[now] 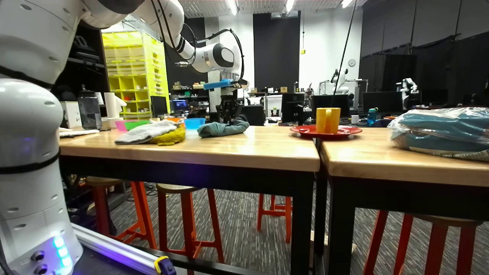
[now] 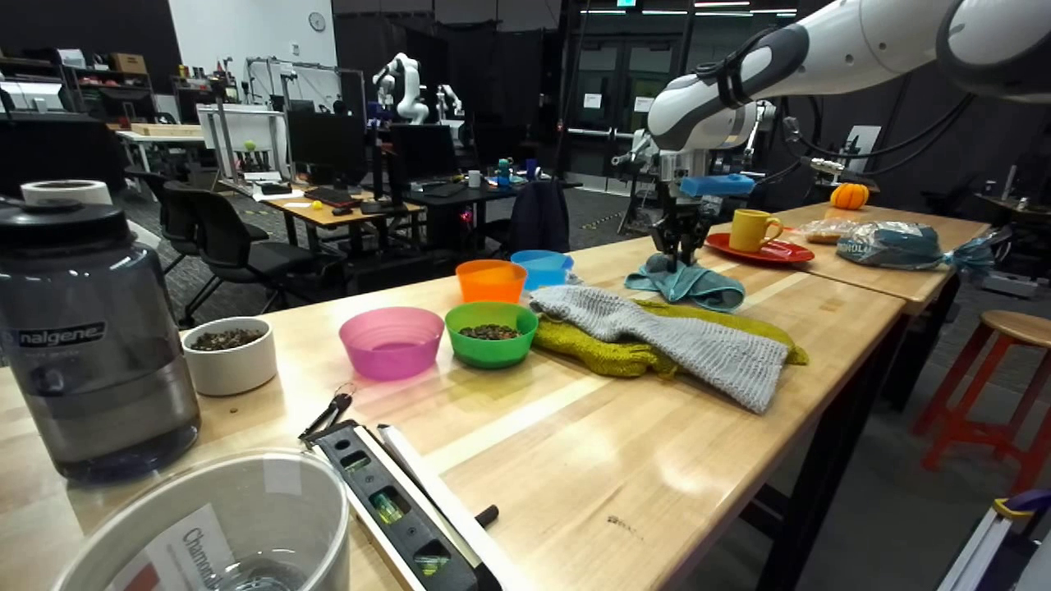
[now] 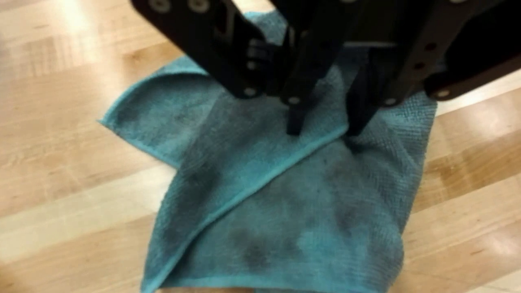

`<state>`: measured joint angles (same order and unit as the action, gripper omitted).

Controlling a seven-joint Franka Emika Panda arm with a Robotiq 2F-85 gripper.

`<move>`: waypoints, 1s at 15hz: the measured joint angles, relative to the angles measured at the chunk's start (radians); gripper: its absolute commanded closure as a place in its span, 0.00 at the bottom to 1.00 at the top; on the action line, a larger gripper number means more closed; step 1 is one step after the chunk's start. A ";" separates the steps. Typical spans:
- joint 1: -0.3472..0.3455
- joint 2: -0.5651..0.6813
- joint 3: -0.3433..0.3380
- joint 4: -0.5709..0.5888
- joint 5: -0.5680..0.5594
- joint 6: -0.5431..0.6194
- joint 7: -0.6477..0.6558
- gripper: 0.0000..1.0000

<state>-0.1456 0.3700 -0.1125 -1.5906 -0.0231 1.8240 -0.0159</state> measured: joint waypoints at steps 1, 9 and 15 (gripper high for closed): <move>-0.001 0.012 0.000 0.006 0.000 0.002 0.000 1.00; 0.011 0.051 0.009 0.039 0.000 0.010 -0.004 0.99; 0.043 0.081 0.041 0.080 0.000 0.045 -0.016 0.99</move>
<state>-0.1027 0.4508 -0.0712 -1.5108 -0.0233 1.8694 -0.0319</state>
